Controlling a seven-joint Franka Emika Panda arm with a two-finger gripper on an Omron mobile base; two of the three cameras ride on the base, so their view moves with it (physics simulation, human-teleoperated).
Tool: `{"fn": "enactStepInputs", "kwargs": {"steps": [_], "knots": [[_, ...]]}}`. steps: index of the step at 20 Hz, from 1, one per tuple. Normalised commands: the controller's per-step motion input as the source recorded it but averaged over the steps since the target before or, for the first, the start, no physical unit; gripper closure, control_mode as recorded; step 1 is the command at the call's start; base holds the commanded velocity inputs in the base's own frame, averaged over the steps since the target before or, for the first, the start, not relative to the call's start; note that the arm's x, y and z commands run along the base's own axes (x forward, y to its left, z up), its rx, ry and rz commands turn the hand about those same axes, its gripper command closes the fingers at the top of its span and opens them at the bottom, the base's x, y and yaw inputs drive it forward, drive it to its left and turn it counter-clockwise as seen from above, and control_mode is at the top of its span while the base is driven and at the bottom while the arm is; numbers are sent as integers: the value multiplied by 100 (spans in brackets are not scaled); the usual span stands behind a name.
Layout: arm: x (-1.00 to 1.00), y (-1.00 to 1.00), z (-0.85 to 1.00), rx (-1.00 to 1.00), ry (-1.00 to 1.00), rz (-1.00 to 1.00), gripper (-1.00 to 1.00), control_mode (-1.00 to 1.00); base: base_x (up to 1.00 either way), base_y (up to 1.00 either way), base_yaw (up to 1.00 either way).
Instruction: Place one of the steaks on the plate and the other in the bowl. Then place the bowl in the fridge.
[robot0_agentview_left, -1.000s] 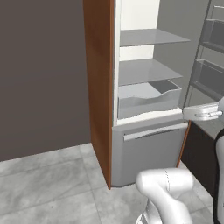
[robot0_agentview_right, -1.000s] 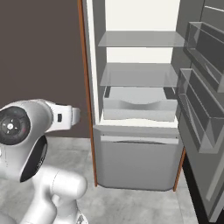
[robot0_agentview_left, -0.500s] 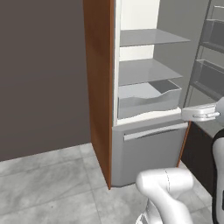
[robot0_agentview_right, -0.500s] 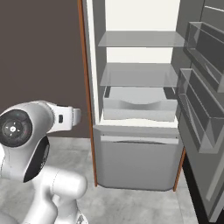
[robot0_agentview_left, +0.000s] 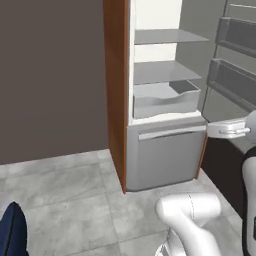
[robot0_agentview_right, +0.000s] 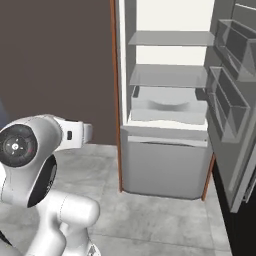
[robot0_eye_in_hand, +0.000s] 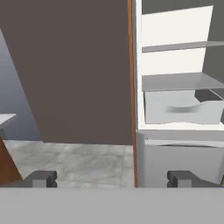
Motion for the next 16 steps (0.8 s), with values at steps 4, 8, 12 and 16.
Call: {"fn": "enactStepInputs", "kwargs": {"steps": [4,8,12,16], "knots": [[0,0,0,0,0,0,-100,100,-100,0,22],[0,0,0,0,0,0,-100,100,-100,2,46],[0,0,0,0,0,0,-100,100,-82,3,69],[0,0,0,0,0,0,-100,100,-46,0,85]]}}
